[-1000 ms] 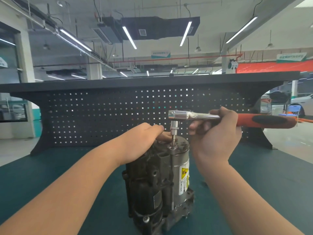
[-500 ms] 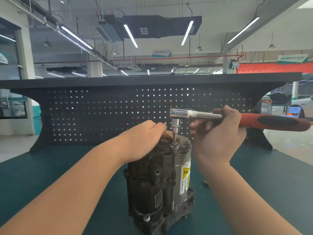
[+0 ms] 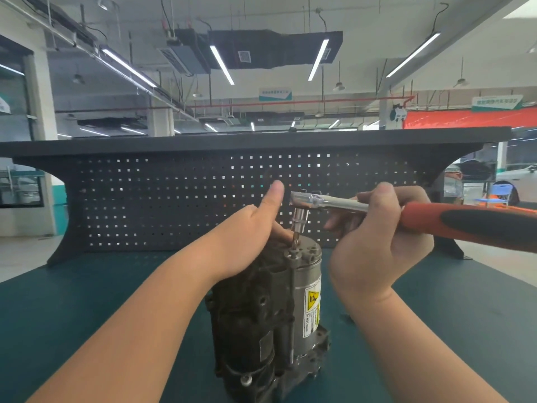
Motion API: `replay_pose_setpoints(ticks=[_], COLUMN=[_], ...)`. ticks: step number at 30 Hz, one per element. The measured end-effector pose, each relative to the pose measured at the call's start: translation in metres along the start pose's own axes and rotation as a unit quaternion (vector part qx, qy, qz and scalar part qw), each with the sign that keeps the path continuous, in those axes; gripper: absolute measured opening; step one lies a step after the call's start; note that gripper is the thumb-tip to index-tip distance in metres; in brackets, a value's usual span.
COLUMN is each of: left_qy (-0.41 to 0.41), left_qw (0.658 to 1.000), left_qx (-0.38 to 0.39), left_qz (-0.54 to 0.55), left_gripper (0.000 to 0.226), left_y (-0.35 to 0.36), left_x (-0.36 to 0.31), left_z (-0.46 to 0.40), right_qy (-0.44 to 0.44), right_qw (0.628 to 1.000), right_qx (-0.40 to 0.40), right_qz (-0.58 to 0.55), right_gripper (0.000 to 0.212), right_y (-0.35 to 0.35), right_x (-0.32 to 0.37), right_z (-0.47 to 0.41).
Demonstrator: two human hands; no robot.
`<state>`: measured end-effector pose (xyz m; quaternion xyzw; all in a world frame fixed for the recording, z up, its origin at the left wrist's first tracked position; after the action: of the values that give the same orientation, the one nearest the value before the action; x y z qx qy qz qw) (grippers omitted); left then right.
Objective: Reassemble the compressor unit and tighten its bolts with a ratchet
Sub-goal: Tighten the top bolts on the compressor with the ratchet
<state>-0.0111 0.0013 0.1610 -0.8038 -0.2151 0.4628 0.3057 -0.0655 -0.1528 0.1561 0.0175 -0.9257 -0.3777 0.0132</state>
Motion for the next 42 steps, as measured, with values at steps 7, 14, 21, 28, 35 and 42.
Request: replay_pose_setpoints(ticks=[7, 14, 21, 28, 35, 42], left_qy=[0.058, 0.112, 0.127, 0.1, 0.087, 0.089], left_qw=[0.996, 0.987, 0.988, 0.991, 0.991, 0.991], left_qx=[0.01, 0.029, 0.024, 0.019, 0.004, -0.009], left_qz=[-0.061, -0.114, -0.091, -0.088, -0.101, -0.1], left_gripper=[0.112, 0.07, 0.076, 0.075, 0.075, 0.101], left_y=[0.003, 0.005, 0.004, 0.001, -0.005, -0.007], left_x=[-0.005, -0.01, -0.007, -0.003, 0.002, 0.003], left_z=[0.002, 0.002, 0.001, 0.001, 0.001, 0.0], right_qy=[-0.088, 0.029, -0.106, -0.013, 0.13, 0.233], right_qw=[0.988, 1.0, 0.98, 0.977, 0.983, 0.956], right_qx=[0.123, -0.008, 0.163, 0.17, 0.122, 0.168], right_qz=[0.026, 0.004, 0.042, 0.131, 0.043, 0.06], right_gripper=[0.022, 0.018, 0.029, 0.034, 0.037, 0.037], right_y=[0.016, -0.005, 0.018, 0.014, 0.008, 0.006], right_x=[0.017, -0.002, 0.022, 0.014, -0.007, -0.031], right_z=[0.007, -0.002, 0.008, 0.003, -0.008, -0.019])
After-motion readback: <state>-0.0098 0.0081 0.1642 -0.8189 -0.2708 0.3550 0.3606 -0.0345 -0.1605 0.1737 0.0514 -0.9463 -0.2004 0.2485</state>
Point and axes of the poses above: each hand's wrist, its own z-axis away from the middle knuckle, its own y-axis out of the palm, x = y × z, the point moved 6 cm from there along -z, towards the middle knuckle, and after that the axes turned 6 degrees about -z, right-handed, at the moved point
